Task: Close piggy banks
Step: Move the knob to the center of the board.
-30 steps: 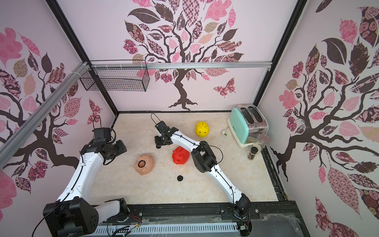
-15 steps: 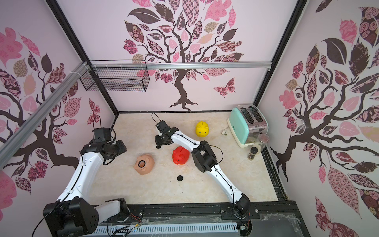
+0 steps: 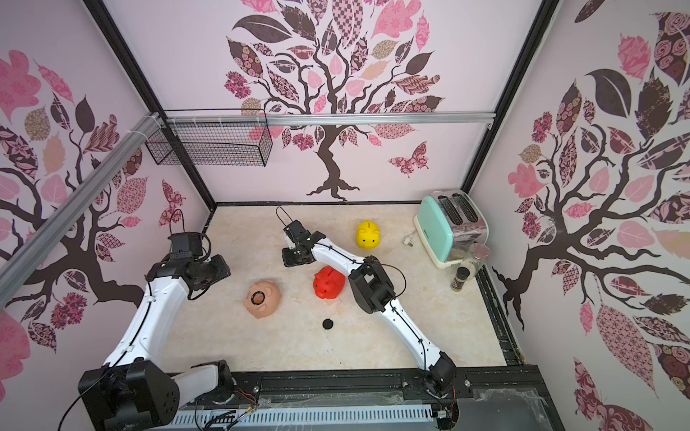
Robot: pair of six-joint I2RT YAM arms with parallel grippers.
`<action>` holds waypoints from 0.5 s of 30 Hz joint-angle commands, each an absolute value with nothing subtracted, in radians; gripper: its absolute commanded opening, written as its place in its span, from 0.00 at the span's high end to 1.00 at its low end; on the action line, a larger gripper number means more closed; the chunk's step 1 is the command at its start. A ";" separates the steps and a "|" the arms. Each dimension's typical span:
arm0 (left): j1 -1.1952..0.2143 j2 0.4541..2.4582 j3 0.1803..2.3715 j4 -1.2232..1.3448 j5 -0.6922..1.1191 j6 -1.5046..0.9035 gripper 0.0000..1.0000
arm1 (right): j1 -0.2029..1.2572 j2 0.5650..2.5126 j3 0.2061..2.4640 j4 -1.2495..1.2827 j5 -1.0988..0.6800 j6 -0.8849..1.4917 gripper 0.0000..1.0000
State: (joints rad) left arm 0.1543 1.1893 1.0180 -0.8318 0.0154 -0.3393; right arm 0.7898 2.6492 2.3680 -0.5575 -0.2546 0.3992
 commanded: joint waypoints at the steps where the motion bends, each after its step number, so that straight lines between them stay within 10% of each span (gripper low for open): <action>1: 0.150 1.197 1.020 -0.827 0.008 -0.327 0.50 | 0.793 2.650 2.348 -0.588 -0.258 0.388 0.79; 15: 0.150 1.202 1.017 -0.827 0.010 -0.322 0.50 | 0.795 2.641 2.334 -0.647 -0.178 0.327 0.80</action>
State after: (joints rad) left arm 0.1543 1.1931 1.0180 -0.8318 0.0154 -0.3367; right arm 0.7902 2.6488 2.3604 -0.5449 -0.2466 0.3641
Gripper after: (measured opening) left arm 0.499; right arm 0.199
